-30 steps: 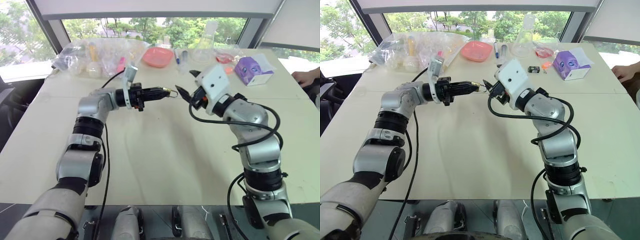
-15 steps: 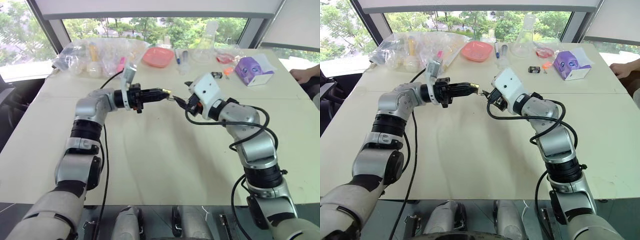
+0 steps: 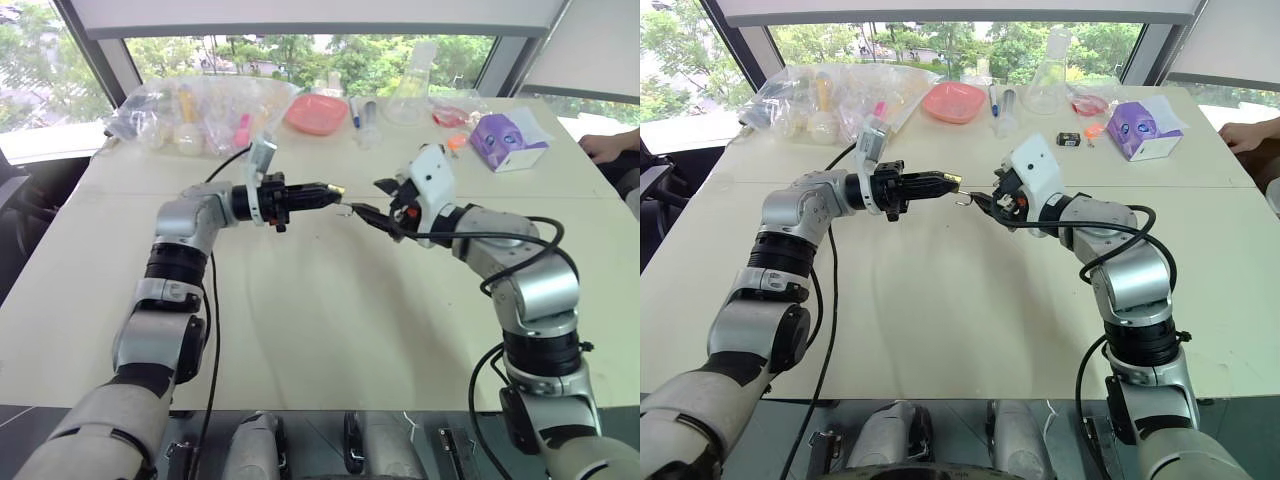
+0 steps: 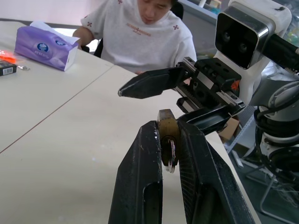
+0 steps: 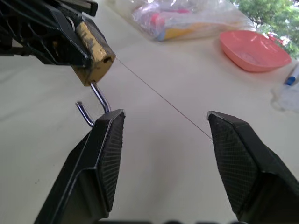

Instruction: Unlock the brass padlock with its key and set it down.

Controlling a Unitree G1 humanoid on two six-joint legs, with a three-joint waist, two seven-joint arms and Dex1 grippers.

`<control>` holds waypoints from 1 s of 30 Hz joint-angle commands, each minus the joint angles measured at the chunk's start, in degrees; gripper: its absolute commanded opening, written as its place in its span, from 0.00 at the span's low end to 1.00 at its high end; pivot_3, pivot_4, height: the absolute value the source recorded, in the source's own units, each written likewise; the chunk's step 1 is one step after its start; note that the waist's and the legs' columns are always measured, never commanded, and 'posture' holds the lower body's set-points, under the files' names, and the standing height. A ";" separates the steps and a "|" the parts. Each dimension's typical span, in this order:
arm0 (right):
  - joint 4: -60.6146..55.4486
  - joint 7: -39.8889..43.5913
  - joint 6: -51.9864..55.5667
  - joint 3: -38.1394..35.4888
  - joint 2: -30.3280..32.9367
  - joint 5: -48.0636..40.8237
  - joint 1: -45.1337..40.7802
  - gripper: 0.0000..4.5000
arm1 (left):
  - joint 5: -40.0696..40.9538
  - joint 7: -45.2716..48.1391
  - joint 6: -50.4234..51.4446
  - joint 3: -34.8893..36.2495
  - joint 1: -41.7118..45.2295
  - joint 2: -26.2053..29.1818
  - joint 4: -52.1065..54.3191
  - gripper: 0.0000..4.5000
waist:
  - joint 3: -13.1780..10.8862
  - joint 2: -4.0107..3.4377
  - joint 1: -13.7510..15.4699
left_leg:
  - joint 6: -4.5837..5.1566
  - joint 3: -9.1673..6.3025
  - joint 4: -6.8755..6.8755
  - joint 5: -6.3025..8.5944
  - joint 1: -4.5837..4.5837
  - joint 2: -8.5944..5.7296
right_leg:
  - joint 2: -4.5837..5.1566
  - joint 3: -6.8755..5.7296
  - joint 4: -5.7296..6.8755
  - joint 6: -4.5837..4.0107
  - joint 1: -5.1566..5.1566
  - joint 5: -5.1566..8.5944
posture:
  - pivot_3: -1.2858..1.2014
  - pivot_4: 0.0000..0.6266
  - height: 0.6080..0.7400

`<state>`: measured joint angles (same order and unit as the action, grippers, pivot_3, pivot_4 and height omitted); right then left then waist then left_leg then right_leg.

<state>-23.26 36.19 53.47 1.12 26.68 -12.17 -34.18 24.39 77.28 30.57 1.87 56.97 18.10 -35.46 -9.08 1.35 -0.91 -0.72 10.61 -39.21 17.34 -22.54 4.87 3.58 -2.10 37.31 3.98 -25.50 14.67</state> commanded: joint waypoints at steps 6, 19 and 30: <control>-15.84 4.57 8.40 -2.59 17.46 -4.08 7.45 0.64 | -2.18 -7.41 1.58 -2.67 -2.10 -5.09 -1.87 0.00 | 0.02 0.02 0.22 | 0.08 -0.05 0.00 0.04 -0.08 -0.05 | 0.05 0.00 -0.11 0.00 0.00 0.00 | 0.52 0.24 0.94; -21.72 2.09 14.11 0.12 23.46 -6.58 13.81 0.64 | -1.88 -19.04 11.43 0.41 -0.73 -11.96 -15.69 0.00 | 0.00 0.09 0.17 | 0.14 -0.28 -0.01 0.08 -0.07 -0.04 | 0.02 -0.01 -0.11 -0.01 0.00 0.00 | 0.52 0.24 0.94; -21.39 -0.78 15.16 -0.13 21.73 -8.19 14.54 0.67 | -14.18 -20.63 -2.24 -9.02 -3.83 -7.32 -11.67 0.99 | 0.07 0.16 0.18 | 0.28 -0.29 -0.05 0.16 0.04 -0.06 | 0.05 -0.05 -0.12 -0.03 0.15 0.00 | 0.52 0.24 0.94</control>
<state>-42.96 36.10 68.40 2.20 48.58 -19.67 -20.11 16.11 59.47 33.11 -4.19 54.45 7.22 -49.16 -9.02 1.51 -0.74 -0.27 10.29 -39.26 17.60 -22.48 4.81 3.63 -2.16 37.20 3.94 -25.35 14.67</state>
